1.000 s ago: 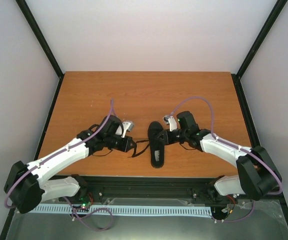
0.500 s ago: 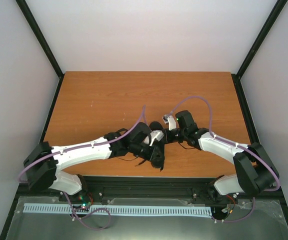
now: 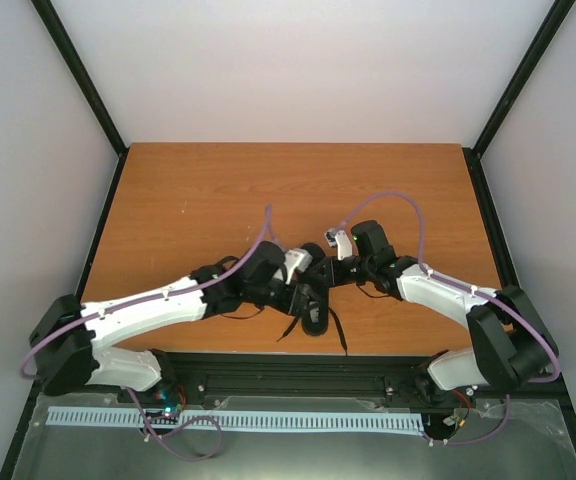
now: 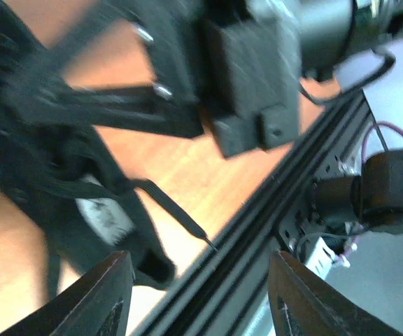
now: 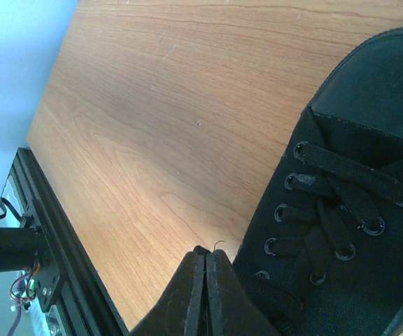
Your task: Tie the shoes
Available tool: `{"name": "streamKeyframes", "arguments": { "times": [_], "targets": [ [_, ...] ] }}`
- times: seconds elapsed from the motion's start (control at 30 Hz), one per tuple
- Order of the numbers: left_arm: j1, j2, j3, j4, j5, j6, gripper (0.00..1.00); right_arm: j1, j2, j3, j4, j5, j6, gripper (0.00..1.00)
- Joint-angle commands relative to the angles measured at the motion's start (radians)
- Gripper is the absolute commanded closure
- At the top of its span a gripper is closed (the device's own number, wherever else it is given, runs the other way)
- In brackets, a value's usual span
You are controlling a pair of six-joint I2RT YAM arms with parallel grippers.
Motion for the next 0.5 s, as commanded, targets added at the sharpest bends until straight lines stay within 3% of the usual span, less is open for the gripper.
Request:
{"name": "streamKeyframes", "arguments": {
  "times": [0.0,0.23,0.47],
  "targets": [
    [0.109,-0.093,-0.085,0.042,-0.041,0.106,0.45,0.010,-0.041,-0.028,0.056,-0.037,-0.018,0.97],
    [0.229,-0.076,-0.174,0.293,0.145,0.241,0.52,0.010,-0.114,-0.111,0.153,-0.126,-0.018,0.97],
    [0.265,0.010,-0.143,0.333,0.267,0.316,0.60,0.010,-0.173,-0.132,0.147,-0.119,-0.039,0.97]
  ]
}}
